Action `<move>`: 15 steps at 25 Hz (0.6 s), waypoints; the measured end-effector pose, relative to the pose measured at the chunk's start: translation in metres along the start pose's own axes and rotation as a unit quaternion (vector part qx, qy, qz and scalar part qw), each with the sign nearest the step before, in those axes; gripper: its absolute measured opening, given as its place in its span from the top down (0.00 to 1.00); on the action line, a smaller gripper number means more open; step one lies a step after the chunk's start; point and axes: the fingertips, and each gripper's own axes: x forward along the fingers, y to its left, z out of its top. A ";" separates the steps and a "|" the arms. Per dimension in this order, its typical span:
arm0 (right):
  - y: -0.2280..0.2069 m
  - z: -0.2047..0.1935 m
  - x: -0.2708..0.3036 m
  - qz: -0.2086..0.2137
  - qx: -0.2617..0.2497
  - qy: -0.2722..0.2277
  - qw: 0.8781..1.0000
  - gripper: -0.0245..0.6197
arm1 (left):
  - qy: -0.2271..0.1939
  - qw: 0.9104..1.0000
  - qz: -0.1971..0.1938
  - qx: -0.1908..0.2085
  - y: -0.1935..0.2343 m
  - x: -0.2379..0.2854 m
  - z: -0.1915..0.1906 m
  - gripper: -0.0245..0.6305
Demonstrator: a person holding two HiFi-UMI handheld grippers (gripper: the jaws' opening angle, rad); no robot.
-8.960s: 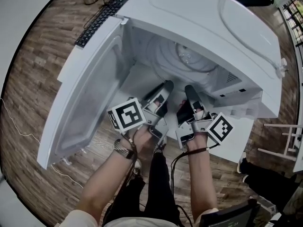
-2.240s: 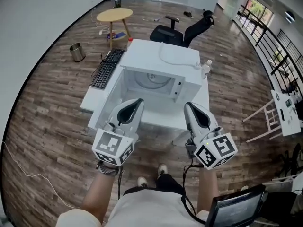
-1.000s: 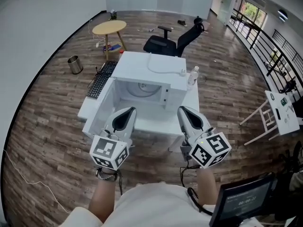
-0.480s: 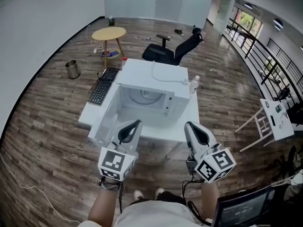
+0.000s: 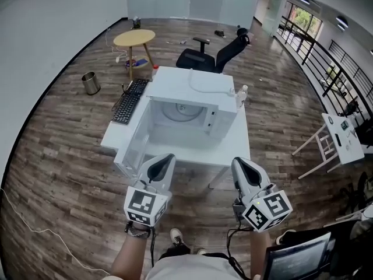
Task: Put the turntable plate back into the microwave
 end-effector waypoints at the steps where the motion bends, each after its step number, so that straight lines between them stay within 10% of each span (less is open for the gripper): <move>1: 0.001 -0.001 -0.003 0.000 0.001 0.000 1.000 0.96 | -0.001 1.000 0.000 0.001 -0.003 -0.002 0.000 0.96; 15: 0.029 -0.009 -0.090 0.018 0.000 -0.008 1.000 0.96 | -0.011 1.000 -0.006 0.016 -0.098 -0.054 0.006 0.95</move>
